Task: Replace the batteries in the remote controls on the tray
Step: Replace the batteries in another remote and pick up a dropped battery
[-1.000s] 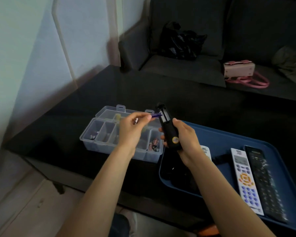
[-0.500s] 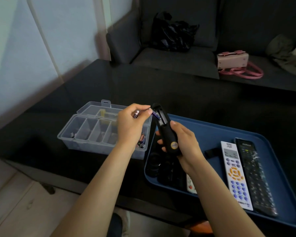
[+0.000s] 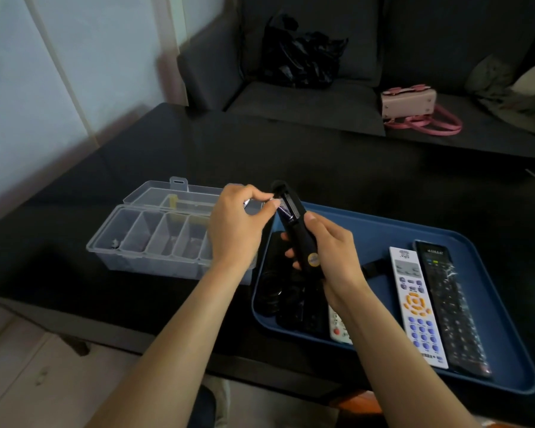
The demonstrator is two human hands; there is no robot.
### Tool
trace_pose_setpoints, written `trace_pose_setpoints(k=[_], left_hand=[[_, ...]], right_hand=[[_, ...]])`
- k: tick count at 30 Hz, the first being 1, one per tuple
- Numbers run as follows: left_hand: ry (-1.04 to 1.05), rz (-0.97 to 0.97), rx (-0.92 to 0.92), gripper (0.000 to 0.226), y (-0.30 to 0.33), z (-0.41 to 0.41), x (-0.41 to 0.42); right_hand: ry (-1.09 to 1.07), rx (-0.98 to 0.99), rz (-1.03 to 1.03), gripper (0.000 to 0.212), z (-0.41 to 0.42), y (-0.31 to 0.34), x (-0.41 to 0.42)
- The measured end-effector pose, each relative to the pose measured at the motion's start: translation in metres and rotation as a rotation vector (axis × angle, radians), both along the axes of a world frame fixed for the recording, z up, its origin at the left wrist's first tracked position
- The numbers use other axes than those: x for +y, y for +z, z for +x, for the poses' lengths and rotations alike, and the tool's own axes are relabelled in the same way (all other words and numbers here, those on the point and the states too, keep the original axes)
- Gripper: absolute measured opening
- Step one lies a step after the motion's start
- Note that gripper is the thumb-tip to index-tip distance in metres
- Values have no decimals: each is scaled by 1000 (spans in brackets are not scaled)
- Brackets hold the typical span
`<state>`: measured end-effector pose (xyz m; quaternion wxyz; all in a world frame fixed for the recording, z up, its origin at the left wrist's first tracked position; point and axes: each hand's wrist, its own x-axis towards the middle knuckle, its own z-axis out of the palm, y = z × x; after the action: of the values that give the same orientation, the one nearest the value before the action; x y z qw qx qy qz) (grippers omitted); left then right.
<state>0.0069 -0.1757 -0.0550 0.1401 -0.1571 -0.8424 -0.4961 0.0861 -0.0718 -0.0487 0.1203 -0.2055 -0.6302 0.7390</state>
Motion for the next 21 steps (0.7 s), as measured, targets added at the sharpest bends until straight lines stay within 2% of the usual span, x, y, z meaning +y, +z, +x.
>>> trace_pose_setpoints(k=[3, 5, 7, 11, 14, 17, 19, 21], left_hand=[[-59, 16, 25, 15, -4, 1, 3], [-48, 121, 56, 11, -9, 4, 12], [-3, 182, 0, 10, -12, 10, 26], [-7, 146, -73, 10, -17, 15, 49], [-47, 241, -123, 11, -20, 12, 49], [-103, 375, -243, 24, -19, 9, 41], [-143, 414, -248, 30, -16, 6, 35], [-186, 516, -232, 25, -11, 6, 33]], right_hand=[[-52, 55, -15, 26, -4, 5, 4], [-94, 31, -52, 25, -9, 5, 2], [-188, 5, -87, 27, -15, -4, -8], [-315, -18, -114, 27, -24, -14, -18], [-282, -29, -116, 26, -21, -9, -9], [-182, -31, -176, 25, -12, -4, -1], [-156, -27, -192, 24, -8, -2, 1], [-149, -23, -195, 24, -6, -2, 2]])
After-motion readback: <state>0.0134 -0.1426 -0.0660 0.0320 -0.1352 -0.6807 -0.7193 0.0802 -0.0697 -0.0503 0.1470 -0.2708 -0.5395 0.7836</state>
